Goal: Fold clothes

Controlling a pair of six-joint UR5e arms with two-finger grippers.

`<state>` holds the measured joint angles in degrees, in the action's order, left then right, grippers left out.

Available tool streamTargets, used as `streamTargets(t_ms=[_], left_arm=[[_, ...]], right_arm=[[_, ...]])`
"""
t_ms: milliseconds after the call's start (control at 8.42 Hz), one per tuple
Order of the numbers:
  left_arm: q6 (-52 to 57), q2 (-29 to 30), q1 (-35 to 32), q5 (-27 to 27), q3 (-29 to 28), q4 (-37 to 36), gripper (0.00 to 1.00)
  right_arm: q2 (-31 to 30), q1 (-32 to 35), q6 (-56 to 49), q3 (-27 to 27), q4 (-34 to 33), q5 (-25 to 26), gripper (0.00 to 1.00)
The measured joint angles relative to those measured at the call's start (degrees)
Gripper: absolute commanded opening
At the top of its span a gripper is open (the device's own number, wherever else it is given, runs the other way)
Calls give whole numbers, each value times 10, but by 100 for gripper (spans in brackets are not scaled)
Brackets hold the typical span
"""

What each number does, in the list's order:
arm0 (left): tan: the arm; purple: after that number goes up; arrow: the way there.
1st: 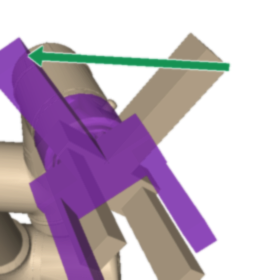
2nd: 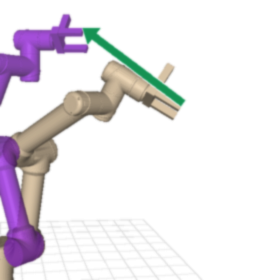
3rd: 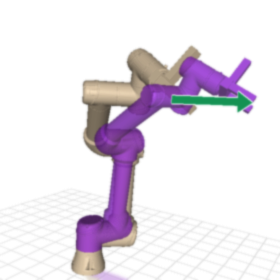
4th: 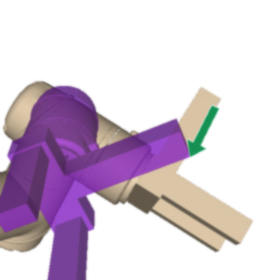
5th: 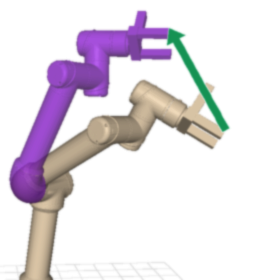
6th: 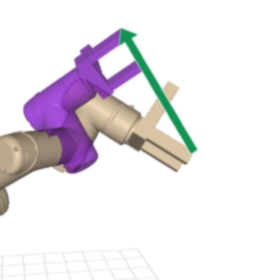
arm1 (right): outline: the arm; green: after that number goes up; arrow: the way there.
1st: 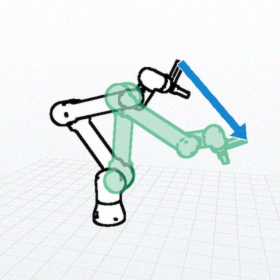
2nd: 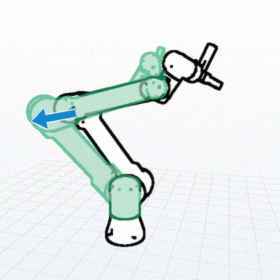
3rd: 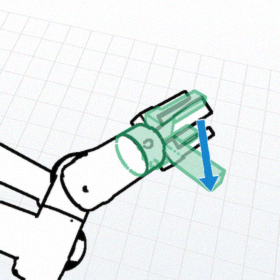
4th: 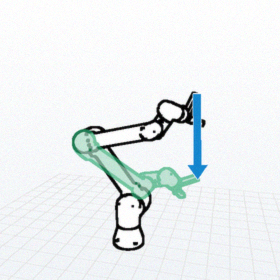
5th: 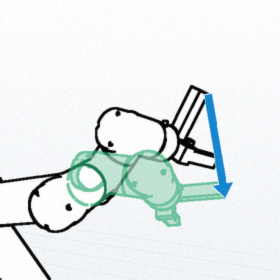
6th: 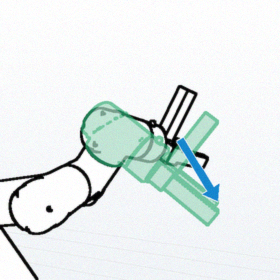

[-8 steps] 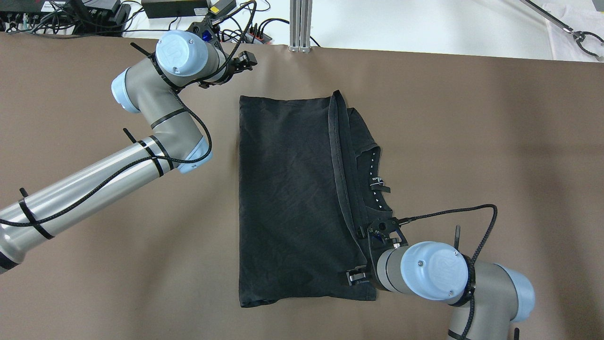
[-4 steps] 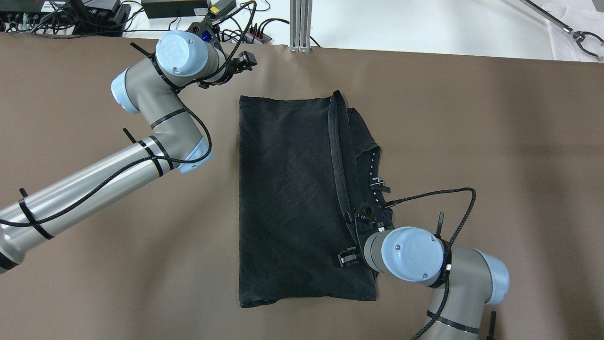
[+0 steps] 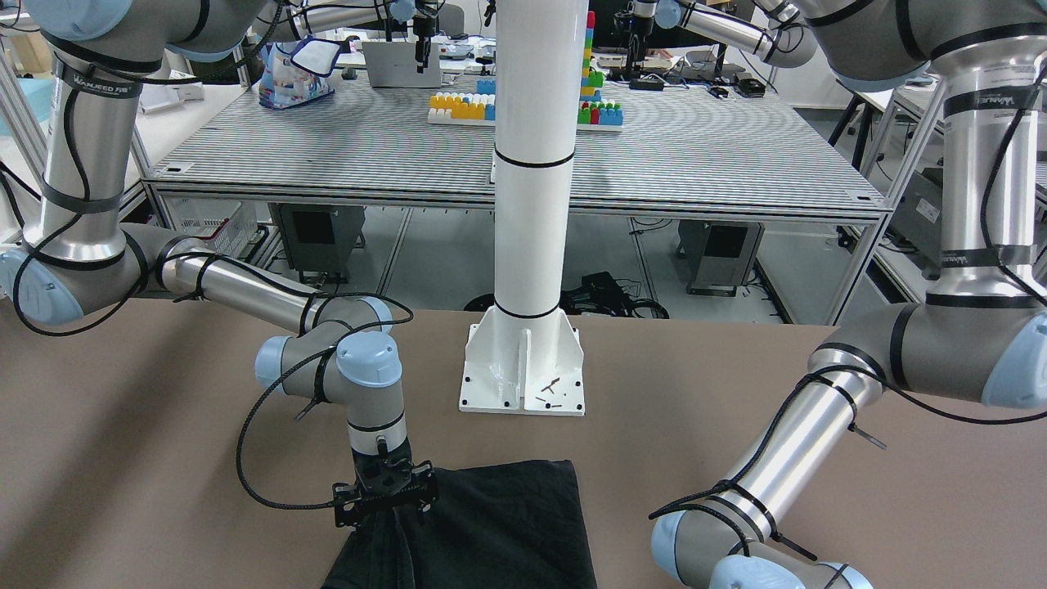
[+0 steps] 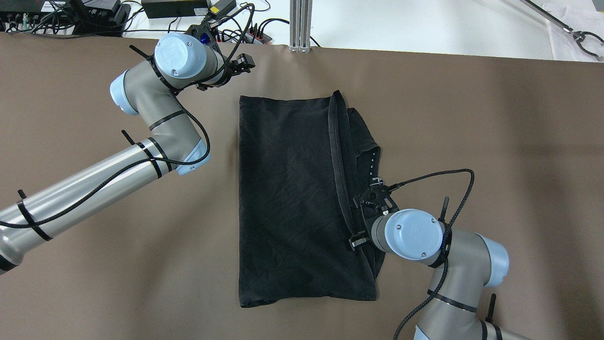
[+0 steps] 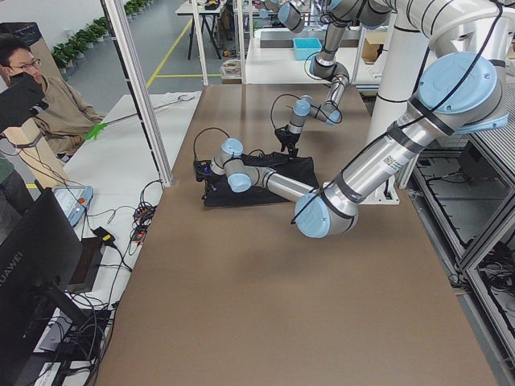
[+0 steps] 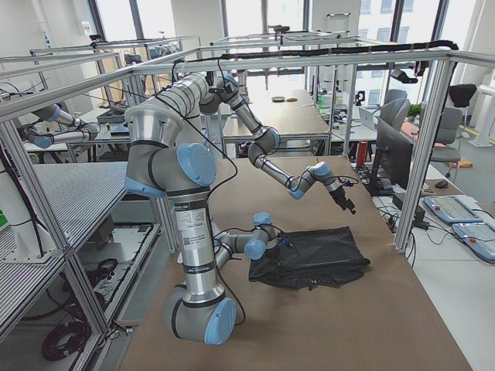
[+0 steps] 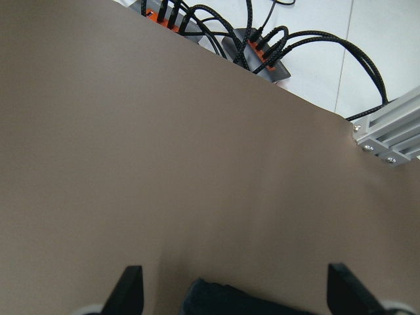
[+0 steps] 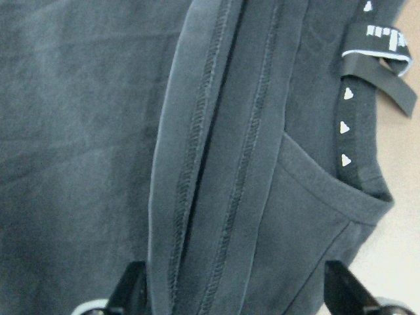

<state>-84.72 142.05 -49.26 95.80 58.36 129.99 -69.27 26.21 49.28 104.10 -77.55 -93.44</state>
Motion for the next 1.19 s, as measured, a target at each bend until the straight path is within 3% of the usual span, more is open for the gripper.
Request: streamTargets(t_ms=[594, 950, 1187], left_arm=[[-9, -2, 1, 0, 1, 0, 100], [-10, -2, 1, 1, 1, 0, 100], [-10, -3, 1, 2, 1, 0, 100]], right_arm=[[-47, 61, -101, 11, -1, -36, 95], [20, 70, -55, 15, -59, -48, 95], [71, 59, -10, -26, -70, -42, 95]])
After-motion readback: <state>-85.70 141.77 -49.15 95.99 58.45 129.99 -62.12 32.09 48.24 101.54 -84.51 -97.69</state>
